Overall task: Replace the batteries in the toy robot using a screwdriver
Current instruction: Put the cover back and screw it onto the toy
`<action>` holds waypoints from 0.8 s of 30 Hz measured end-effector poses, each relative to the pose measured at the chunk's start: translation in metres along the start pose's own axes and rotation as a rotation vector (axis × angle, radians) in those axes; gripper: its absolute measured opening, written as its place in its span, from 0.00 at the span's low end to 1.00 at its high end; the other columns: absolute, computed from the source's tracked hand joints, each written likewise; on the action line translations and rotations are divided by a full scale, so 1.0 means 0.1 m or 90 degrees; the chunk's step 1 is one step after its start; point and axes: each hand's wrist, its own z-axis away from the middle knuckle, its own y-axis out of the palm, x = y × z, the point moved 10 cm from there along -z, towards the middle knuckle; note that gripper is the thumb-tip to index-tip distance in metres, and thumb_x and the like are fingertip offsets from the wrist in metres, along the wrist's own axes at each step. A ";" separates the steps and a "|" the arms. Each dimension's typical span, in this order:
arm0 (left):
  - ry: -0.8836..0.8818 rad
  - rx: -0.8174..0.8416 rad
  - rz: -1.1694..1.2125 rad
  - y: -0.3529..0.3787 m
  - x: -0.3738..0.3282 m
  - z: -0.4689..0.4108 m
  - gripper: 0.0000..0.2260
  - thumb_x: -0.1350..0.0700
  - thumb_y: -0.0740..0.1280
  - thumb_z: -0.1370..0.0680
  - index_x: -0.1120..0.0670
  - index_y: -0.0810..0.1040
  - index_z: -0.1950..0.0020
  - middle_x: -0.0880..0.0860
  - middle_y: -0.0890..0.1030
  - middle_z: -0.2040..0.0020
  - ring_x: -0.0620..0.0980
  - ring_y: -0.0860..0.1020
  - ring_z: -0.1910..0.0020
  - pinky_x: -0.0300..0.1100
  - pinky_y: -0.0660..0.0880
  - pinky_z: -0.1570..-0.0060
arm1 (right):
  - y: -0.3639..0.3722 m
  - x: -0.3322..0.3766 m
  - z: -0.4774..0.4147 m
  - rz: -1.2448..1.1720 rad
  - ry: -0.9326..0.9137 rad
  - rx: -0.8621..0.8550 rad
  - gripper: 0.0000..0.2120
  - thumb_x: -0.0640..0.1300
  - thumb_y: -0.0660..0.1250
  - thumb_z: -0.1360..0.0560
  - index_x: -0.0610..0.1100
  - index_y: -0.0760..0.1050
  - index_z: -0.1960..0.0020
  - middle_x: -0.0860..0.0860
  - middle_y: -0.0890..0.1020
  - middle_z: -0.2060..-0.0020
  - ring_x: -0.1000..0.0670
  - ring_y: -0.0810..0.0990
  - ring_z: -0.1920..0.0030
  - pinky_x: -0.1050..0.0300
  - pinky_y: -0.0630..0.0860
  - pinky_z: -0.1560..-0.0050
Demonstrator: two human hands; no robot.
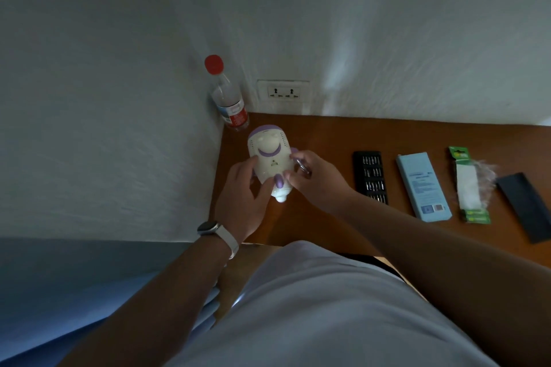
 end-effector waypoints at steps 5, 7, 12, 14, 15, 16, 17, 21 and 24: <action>0.019 -0.010 -0.045 0.00 -0.03 0.20 0.24 0.38 0.61 0.23 0.48 0.69 0.30 0.49 0.74 0.37 0.44 0.75 0.46 0.29 0.68 0.59 | -0.05 -0.13 0.18 0.069 0.018 -0.004 0.14 0.54 0.64 0.21 0.52 0.74 0.37 0.58 0.79 0.56 0.58 0.79 0.56 0.64 0.71 0.62; 0.025 -0.022 -0.058 -0.02 -0.03 0.28 0.22 0.42 0.64 0.22 0.49 0.70 0.31 0.48 0.75 0.39 0.43 0.74 0.47 0.29 0.68 0.59 | -0.07 -0.18 0.28 0.076 0.015 -0.002 0.14 0.54 0.64 0.21 0.52 0.75 0.37 0.57 0.80 0.55 0.57 0.79 0.55 0.63 0.73 0.60; 0.017 -0.072 -0.054 -0.01 -0.08 0.48 0.12 0.52 0.70 0.22 0.54 0.77 0.41 0.51 0.79 0.45 0.48 0.76 0.47 0.34 0.68 0.53 | -0.21 -0.30 0.53 0.136 -0.027 -0.010 0.11 0.52 0.63 0.21 0.51 0.77 0.40 0.57 0.78 0.53 0.59 0.76 0.53 0.64 0.71 0.56; 0.038 -0.074 -0.068 0.06 -0.17 0.53 0.11 0.54 0.70 0.22 0.54 0.78 0.41 0.52 0.80 0.44 0.46 0.75 0.46 0.36 0.68 0.51 | -0.32 -0.36 0.63 0.164 -0.048 -0.023 0.10 0.50 0.62 0.20 0.48 0.78 0.45 0.54 0.78 0.54 0.57 0.76 0.54 0.61 0.73 0.55; 0.051 -0.075 -0.078 0.10 -0.23 0.57 0.11 0.55 0.71 0.22 0.55 0.78 0.40 0.53 0.80 0.43 0.45 0.74 0.46 0.37 0.69 0.50 | -0.38 -0.40 0.67 0.173 -0.054 -0.025 0.10 0.50 0.61 0.20 0.46 0.79 0.47 0.53 0.79 0.54 0.55 0.76 0.55 0.58 0.75 0.55; 0.064 -0.078 -0.089 0.14 -0.29 0.60 0.12 0.56 0.72 0.23 0.55 0.79 0.40 0.54 0.79 0.42 0.45 0.73 0.46 0.39 0.70 0.50 | -0.44 -0.45 0.72 0.181 -0.056 -0.025 0.11 0.50 0.60 0.19 0.46 0.79 0.50 0.51 0.79 0.55 0.53 0.77 0.56 0.55 0.75 0.55; 0.071 -0.080 -0.099 0.19 -0.36 0.64 0.12 0.57 0.72 0.23 0.56 0.79 0.40 0.54 0.79 0.41 0.46 0.74 0.45 0.41 0.71 0.49 | -0.50 -0.50 0.76 0.191 -0.058 -0.024 0.11 0.50 0.60 0.19 0.46 0.78 0.52 0.51 0.78 0.57 0.53 0.77 0.58 0.54 0.75 0.57; 0.070 -0.091 -0.141 0.34 -0.54 0.76 0.12 0.56 0.70 0.23 0.57 0.79 0.41 0.56 0.79 0.40 0.55 0.78 0.42 0.52 0.77 0.46 | -0.74 -0.79 0.93 0.224 -0.040 -0.015 0.10 0.49 0.60 0.20 0.49 0.76 0.58 0.53 0.75 0.61 0.54 0.75 0.63 0.58 0.70 0.64; 0.036 -0.099 -0.152 0.45 -0.62 0.79 0.18 0.48 0.65 0.24 0.55 0.77 0.37 0.57 0.78 0.36 0.57 0.77 0.39 0.61 0.78 0.45 | -0.96 -1.06 1.04 0.213 -0.001 -0.025 0.07 0.49 0.62 0.21 0.48 0.77 0.53 0.54 0.74 0.58 0.53 0.75 0.62 0.57 0.70 0.61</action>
